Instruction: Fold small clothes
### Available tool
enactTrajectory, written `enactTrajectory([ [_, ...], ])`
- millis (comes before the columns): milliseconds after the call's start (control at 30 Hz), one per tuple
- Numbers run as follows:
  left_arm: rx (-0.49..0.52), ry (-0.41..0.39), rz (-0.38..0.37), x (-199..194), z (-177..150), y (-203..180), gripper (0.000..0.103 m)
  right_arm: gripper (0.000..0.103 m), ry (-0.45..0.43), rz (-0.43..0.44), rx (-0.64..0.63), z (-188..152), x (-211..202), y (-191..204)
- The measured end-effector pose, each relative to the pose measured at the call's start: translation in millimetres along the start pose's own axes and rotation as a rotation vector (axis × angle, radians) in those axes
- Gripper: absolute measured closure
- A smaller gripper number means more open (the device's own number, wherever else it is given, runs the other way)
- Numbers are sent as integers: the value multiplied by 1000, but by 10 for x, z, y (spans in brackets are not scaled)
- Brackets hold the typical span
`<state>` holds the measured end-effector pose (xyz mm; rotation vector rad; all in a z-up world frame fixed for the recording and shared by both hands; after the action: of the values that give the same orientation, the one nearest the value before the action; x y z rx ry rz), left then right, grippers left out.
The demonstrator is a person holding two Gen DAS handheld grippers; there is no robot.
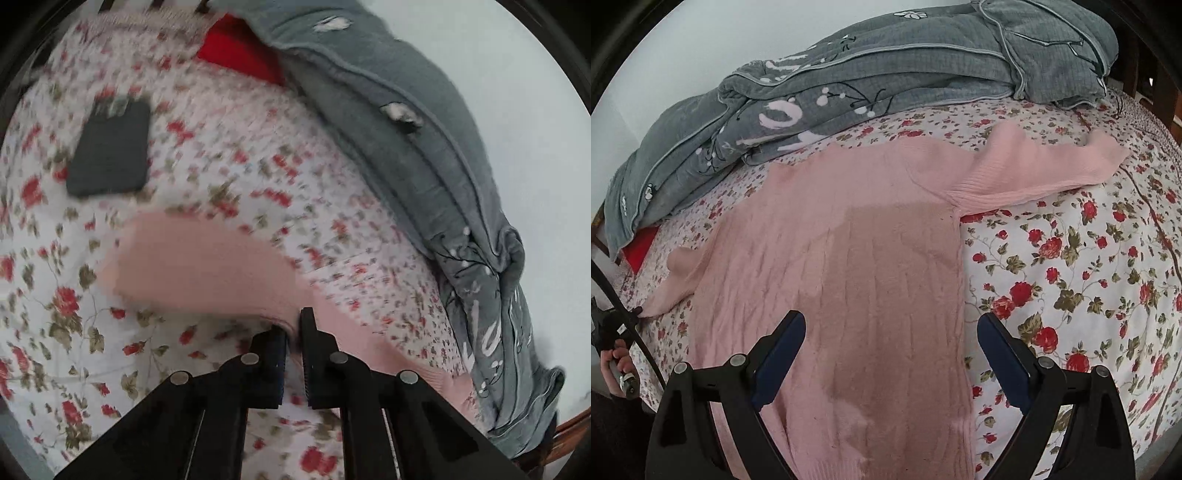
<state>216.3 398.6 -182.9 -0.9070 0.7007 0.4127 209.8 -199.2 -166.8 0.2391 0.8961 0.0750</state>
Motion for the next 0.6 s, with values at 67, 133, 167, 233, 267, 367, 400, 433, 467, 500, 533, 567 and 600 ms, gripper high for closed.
enactTrajectory([
  [67, 65, -28, 11, -96, -13, -216, 95, 9, -8, 4, -4, -17, -32, -38],
  [133, 146, -57, 21, -178, -65, -516, 96, 9, -19, 4, -3, -35, -93, -106],
  [167, 179, -68, 28, -201, -98, -646, 96, 9, -25, 8, 0, -45, -127, -151],
  [233, 253, -86, 16, -249, -189, -971, 96, 9, -39, 12, 12, -65, -207, -274],
  [267, 297, -90, -4, -277, -268, -1201, 96, 9, -47, 7, 15, -79, -245, -336],
  [367, 401, -88, -39, -318, -526, -1758, 96, 9, -74, -24, 23, -126, -382, -587],
  [400, 423, -88, -42, -325, -608, -1904, 96, 9, -83, -40, 28, -147, -426, -681],
  [433, 457, -86, -44, -325, -755, -2134, 96, 9, -93, -61, 36, -172, -469, -789],
  [467, 488, -75, -60, -319, -889, -2320, 96, 9, -100, -74, 47, -187, -504, -886],
  [500, 514, -65, -80, -323, -1010, -2462, 96, 9, -108, -84, 65, -210, -548, -1022],
  [533, 555, -53, -109, -321, -1194, -2674, 96, 9, -111, -85, 75, -226, -574, -1118],
  [567, 593, -46, -131, -327, -1369, -2854, 96, 9, -112, -86, 86, -237, -596, -1213],
  [600, 621, -39, -146, -328, -1511, -2976, 96, 9, -113, -90, 97, -248, -621, -1313],
])
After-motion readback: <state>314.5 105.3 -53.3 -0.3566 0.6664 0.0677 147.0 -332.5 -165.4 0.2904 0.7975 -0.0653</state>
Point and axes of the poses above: each gripper's, at about its wrist camera, not at the fingertips, and x roughly the way its jaws point, y to its left, z to its top, the point moved 1 cm from there along x, roughly the way its jaws point, and after that the axes turned 4 degrees about -x, right-handed, at the moved point
